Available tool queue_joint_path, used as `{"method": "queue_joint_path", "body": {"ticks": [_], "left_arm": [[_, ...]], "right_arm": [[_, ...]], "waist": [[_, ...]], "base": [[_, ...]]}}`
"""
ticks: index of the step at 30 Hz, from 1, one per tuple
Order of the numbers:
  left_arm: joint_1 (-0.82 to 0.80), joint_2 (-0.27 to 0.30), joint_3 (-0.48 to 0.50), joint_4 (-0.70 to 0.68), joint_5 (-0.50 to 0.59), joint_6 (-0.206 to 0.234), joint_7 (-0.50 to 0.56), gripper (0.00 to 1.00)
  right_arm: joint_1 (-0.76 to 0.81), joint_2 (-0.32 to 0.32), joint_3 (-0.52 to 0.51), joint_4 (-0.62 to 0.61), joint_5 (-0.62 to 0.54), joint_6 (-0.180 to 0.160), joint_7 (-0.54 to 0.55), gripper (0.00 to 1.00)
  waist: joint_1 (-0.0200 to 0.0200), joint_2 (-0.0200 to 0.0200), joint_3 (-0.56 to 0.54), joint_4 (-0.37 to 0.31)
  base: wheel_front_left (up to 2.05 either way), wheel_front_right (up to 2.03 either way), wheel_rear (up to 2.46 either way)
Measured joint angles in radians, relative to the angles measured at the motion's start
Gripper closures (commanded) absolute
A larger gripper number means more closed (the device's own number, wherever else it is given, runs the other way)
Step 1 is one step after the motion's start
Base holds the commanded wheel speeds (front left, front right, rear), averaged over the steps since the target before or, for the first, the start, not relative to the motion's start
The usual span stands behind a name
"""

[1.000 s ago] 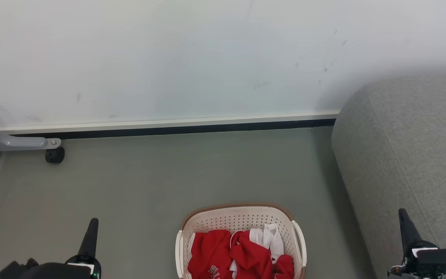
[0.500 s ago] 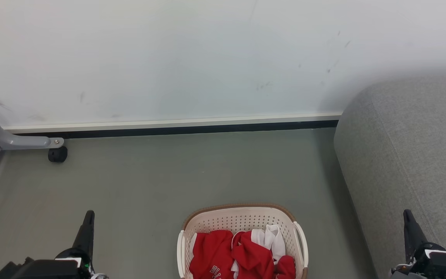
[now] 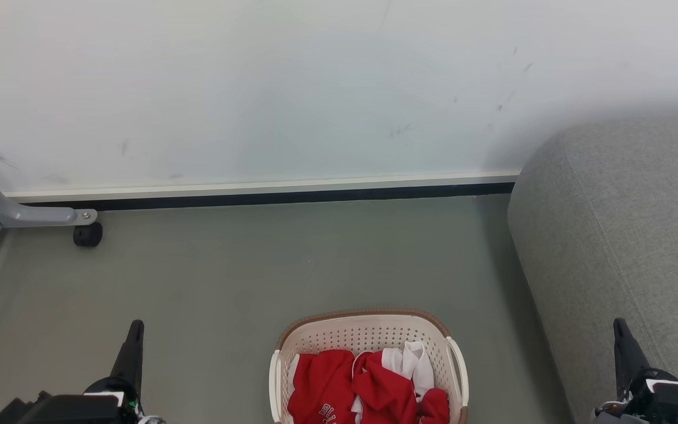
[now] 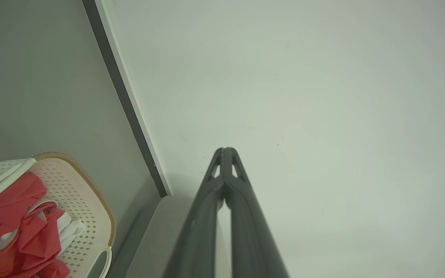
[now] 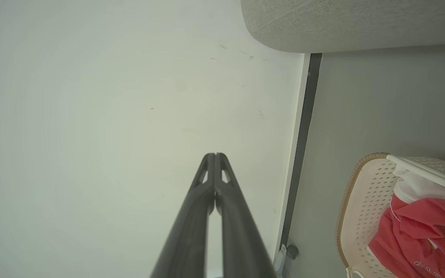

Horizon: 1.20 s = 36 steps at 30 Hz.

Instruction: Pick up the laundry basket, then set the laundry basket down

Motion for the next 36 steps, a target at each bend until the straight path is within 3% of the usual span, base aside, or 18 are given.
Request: {"method": "queue_joint_path", "body": {"ticks": [36], "left_arm": [[0.000, 0.000, 0.000, 0.002, 0.000, 0.000, 0.000, 1.00]], "right_arm": [[0.000, 0.000, 0.000, 0.000, 0.000, 0.001, 0.000, 1.00]], "waist": [[0.0000, 0.0000, 0.000, 0.000]], "base": [[0.00, 0.00, 0.00]]}}
